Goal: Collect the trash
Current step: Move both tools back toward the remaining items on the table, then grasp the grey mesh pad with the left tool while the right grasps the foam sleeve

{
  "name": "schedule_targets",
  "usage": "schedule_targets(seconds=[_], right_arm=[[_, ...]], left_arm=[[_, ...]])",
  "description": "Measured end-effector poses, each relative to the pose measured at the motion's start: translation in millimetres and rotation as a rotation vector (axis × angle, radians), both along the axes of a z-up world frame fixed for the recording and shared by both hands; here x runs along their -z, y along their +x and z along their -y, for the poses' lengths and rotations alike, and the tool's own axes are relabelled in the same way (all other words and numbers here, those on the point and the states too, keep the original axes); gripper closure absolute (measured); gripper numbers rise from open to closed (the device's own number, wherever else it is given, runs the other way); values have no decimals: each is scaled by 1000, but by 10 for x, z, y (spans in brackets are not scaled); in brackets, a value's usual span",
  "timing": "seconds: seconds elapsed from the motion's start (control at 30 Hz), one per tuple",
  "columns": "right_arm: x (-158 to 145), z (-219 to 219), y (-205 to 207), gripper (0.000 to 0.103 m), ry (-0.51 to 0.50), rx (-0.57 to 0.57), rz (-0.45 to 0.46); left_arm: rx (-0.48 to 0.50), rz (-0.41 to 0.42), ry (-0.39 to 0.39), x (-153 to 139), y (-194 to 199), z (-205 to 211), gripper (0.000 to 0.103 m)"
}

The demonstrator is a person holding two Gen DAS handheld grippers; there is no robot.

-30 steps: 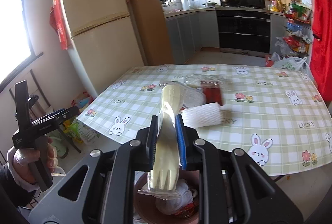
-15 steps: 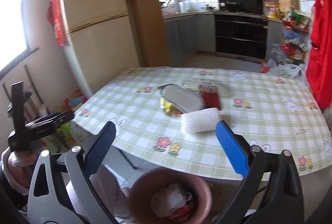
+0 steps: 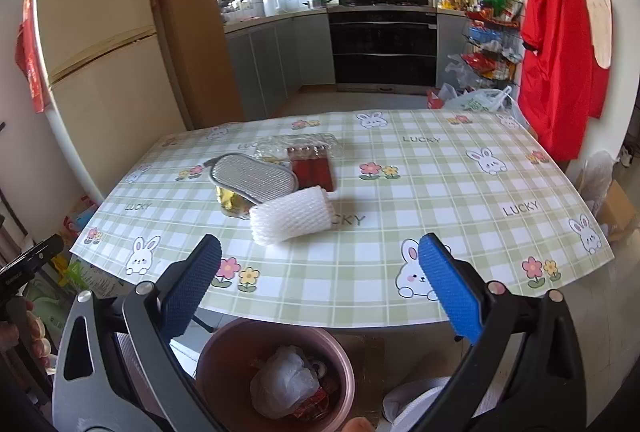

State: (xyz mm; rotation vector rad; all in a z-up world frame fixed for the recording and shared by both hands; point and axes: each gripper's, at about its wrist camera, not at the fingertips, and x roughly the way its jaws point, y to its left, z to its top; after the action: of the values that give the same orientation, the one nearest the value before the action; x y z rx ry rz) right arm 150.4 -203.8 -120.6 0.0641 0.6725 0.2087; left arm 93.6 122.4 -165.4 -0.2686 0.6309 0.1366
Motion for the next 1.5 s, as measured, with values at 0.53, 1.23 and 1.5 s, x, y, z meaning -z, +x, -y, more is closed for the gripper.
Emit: schedule_targets(seconds=[0.53, 1.23, 1.5], right_arm=[[561, 135, 269, 6, 13, 38, -102], [1082, 53, 1014, 6, 73, 41, -124], [1172, -85, 1191, 6, 37, 20, -132]], left_arm=[[117, -36, -46, 145, 719, 383, 6], [191, -171, -231, 729, 2717, 390, 43], [222, -201, -245, 980, 3087, 424, 47]])
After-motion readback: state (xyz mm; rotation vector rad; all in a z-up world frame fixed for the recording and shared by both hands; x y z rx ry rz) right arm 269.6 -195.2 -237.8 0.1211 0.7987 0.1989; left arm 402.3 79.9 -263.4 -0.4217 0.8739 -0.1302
